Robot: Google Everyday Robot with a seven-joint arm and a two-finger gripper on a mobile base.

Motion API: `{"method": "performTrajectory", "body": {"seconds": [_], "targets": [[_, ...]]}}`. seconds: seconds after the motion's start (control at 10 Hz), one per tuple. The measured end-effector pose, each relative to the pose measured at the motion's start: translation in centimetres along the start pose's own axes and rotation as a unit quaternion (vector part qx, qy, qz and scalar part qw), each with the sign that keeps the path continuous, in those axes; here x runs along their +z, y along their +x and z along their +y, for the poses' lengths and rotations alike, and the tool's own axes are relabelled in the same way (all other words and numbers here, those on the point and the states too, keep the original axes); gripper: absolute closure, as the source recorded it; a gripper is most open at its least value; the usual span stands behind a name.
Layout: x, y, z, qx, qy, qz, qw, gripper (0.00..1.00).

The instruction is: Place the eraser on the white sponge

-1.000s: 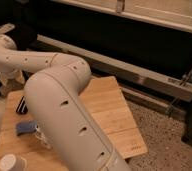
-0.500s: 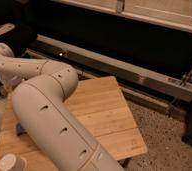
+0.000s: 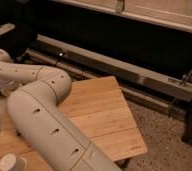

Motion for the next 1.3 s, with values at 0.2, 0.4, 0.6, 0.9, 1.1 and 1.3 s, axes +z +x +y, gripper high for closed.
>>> {"method": "performTrajectory", "body": {"seconds": [0.2,0.4,0.6,0.9,1.1,1.3], "targets": [[1.1,0.1,0.0,0.000,0.010,0.004,0.9999,0.35],[2.3,0.2,0.1,0.005,0.013,0.009,0.9999,0.35],[3.4,0.2,0.3,0.010,0.005,0.011,0.9999,0.35],[4.5,-0.3,0.1,0.013,-0.005,0.010,0.9999,0.35],[5.1,-0.3,-0.5,0.010,-0.005,0.015,0.9998,0.35],[5.8,0.1,-0.4,-0.003,-0.020,0.024,0.9995,0.35]]}}
